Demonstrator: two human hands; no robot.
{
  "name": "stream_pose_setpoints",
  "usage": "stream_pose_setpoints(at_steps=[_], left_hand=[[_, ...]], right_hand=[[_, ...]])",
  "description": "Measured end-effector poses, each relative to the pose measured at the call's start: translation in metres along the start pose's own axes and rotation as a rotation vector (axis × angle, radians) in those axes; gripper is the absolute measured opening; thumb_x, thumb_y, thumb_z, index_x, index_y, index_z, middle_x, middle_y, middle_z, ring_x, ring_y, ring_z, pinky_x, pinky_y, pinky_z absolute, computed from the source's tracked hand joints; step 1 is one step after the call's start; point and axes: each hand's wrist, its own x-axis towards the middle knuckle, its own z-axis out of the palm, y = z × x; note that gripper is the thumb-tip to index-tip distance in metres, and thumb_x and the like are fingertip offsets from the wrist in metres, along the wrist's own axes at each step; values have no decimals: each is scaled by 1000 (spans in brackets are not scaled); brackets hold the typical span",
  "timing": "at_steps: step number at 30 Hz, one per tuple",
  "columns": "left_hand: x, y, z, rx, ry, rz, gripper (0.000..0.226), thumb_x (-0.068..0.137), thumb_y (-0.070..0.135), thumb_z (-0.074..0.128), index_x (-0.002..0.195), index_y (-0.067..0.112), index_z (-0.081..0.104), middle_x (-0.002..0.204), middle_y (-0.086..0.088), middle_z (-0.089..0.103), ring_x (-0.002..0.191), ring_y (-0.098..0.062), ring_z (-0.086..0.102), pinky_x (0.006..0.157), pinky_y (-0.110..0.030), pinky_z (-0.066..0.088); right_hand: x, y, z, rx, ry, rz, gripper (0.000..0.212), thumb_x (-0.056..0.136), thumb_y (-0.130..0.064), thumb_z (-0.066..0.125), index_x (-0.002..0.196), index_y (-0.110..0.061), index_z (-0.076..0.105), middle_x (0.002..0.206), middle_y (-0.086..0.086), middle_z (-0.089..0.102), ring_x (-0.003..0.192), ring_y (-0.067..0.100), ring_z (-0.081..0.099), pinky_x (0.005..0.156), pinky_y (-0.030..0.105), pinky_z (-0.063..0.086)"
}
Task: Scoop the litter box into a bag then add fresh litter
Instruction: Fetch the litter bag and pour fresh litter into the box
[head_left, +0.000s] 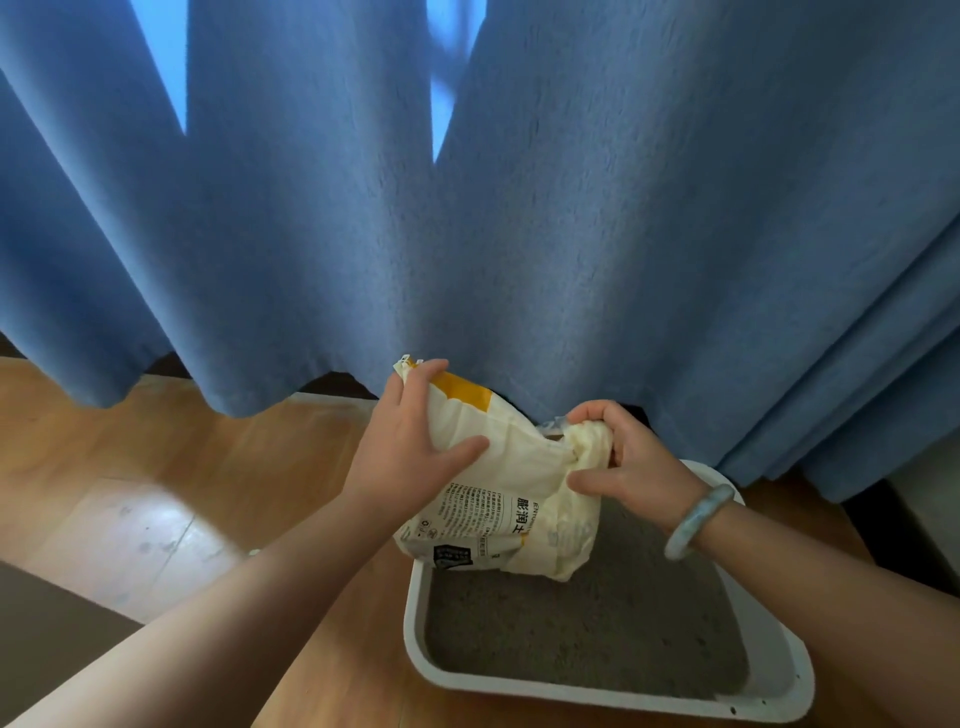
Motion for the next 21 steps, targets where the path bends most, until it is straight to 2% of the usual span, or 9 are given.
stream_pose_setpoints(at_steps=[4,9,14,17,21], left_hand=[[-3,-6,-7,7,14,-12,80,72,49,73,136,35,28,133,7,36,115,-11,44,90,-33,48],[-2,-13,-15,4,41,-45,80,72,48,74,136,35,28,133,10,34,112,-8,43,88,-32,47],[-2,-25,-27,-13,72,-83,79,73,44,75,137,32,31,129,10,35,111,-7,41,90,-30,43],[-3,-36,-36,-22,90,-118,78,73,43,75,137,32,32,128,10,33,110,-6,39,92,-30,41],[-4,-52,-49,-16,98,-205,77,73,43,75,136,30,35,132,4,29,119,-15,39,99,-34,40]], right_hand=[[2,-7,3,-17,-7,-26,53,69,-1,74,105,-34,51,107,6,60,97,21,64,81,48,55],[3,-21,10,-35,-3,-61,54,71,2,73,106,-32,51,103,6,63,93,21,65,81,47,55],[4,-43,24,-50,-30,-105,54,74,3,72,109,-31,49,99,-3,65,90,15,66,82,38,56],[8,-55,36,-67,-45,-133,56,74,0,73,111,-33,48,100,-2,65,90,12,66,83,35,56],[18,-71,53,-95,-83,-179,53,75,-6,74,115,-32,51,104,-3,65,94,10,65,86,33,55]])
